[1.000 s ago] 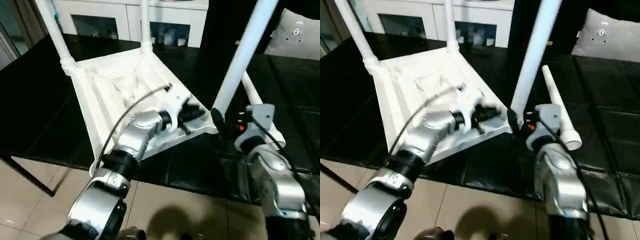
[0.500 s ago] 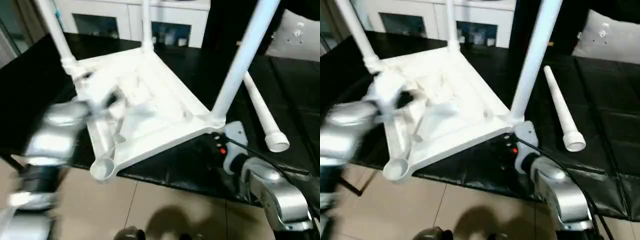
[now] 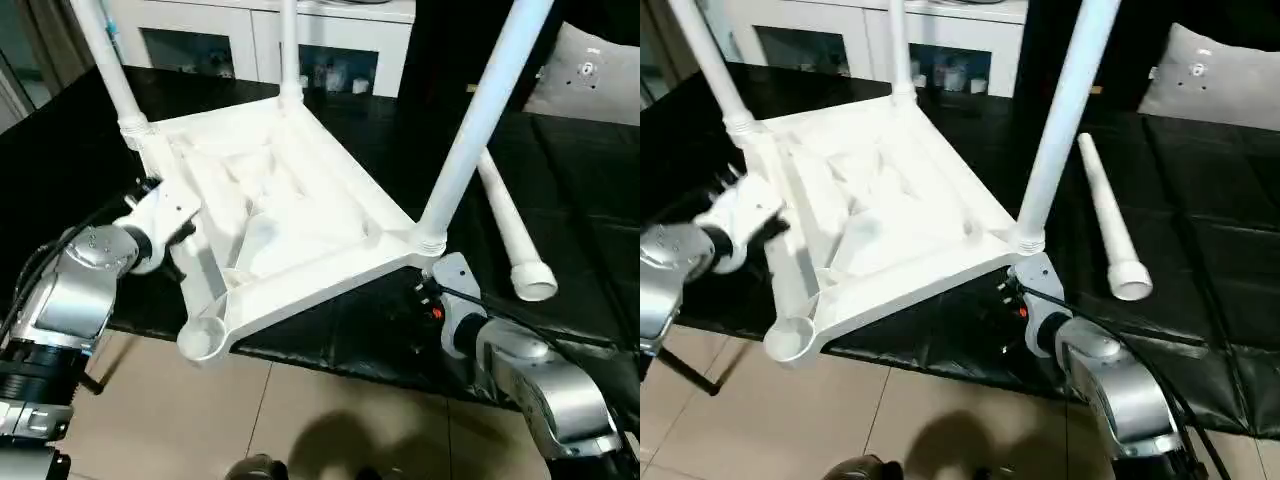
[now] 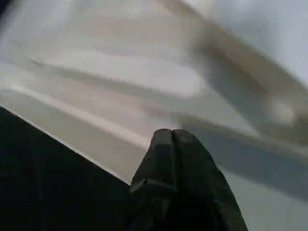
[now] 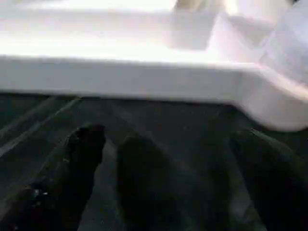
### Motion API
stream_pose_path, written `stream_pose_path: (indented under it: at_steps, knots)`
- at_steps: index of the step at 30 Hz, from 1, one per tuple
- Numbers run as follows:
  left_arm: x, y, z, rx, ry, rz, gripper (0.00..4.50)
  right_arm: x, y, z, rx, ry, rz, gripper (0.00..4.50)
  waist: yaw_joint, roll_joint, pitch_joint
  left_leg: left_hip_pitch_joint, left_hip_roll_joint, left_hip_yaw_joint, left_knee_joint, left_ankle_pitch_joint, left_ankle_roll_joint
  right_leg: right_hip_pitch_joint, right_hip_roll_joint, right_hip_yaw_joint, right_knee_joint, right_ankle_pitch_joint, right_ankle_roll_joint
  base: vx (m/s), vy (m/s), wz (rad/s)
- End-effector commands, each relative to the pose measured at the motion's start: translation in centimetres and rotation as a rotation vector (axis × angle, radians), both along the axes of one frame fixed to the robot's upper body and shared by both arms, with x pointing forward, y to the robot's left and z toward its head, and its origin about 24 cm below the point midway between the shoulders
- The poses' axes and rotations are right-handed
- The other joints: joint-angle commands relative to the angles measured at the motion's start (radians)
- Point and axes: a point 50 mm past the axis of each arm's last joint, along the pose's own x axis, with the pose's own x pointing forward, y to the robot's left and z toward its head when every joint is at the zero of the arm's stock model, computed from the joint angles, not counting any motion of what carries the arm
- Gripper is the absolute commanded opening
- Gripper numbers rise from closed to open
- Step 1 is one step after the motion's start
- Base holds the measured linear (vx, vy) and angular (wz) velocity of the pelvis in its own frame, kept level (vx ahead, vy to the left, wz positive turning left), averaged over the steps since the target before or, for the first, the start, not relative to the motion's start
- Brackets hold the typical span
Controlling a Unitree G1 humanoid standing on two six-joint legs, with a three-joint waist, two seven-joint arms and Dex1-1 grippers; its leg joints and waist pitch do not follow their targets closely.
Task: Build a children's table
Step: Rotate table base
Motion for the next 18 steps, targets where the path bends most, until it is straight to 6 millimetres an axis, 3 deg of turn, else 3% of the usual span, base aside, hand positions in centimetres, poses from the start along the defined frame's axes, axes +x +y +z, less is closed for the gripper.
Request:
stream_pose_path:
  at_steps: [1, 6, 9, 13, 18]
  knots:
    - [-0.1, 0.5, -0.3, 0.042, 0.039, 0.005, 0.05, 0.6, 0.0, 0.2, -0.014, -0.028, -0.004, 4.5, 0.003, 0.019, -0.061, 0.034, 0.147, -0.091, -0.087, -0.294, -0.061, 0.035, -0.162, 0.113, -0.078, -0.301, -0.106, 0.0, 0.0, 0.0]
    - [-0.4, -0.1, -0.9, 0.024, 0.122, -0.078, 0.05, 2.1, 0.4, 0.0, 0.011, -0.027, -0.016, 4.5, 0.002, 0.011, -0.067, 0.033, 0.151, -0.088, -0.087, -0.262, -0.064, 0.039, -0.163, 0.113, -0.066, -0.205, -0.15, 0.0, 0.0, 0.0]
    - [-0.9, -2.1, -1.8, -0.039, 0.192, -0.267, 0.05, 3.2, 0.6, -0.7, 0.001, -0.013, -0.015, 4.5, 0.006, 0.011, -0.067, 0.032, 0.149, -0.086, -0.083, -0.256, -0.06, 0.042, -0.17, 0.115, -0.069, -0.225, -0.154, 0.0, 0.0, 0.0]
    - [-2.1, -4.4, -2.4, -0.113, 0.278, -0.495, 0.05, 4.1, 0.9, -1.0, -0.016, -0.009, -0.009, 4.5, 0.005, 0.01, -0.067, 0.034, 0.153, -0.085, -0.085, -0.272, -0.064, 0.041, -0.167, 0.114, -0.073, -0.272, -0.139, 0.0, 0.0, 0.0]
    - [-3.3, -5.9, -2.7, -0.167, 0.406, -0.606, 0.05, 5.2, 0.9, -1.0, -0.021, -0.025, -0.025, 4.5, 0.002, 0.009, -0.07, 0.032, 0.152, -0.082, -0.085, -0.247, -0.079, 0.045, -0.167, 0.116, -0.058, -0.222, -0.164, 0.0, 0.0, 0.0]
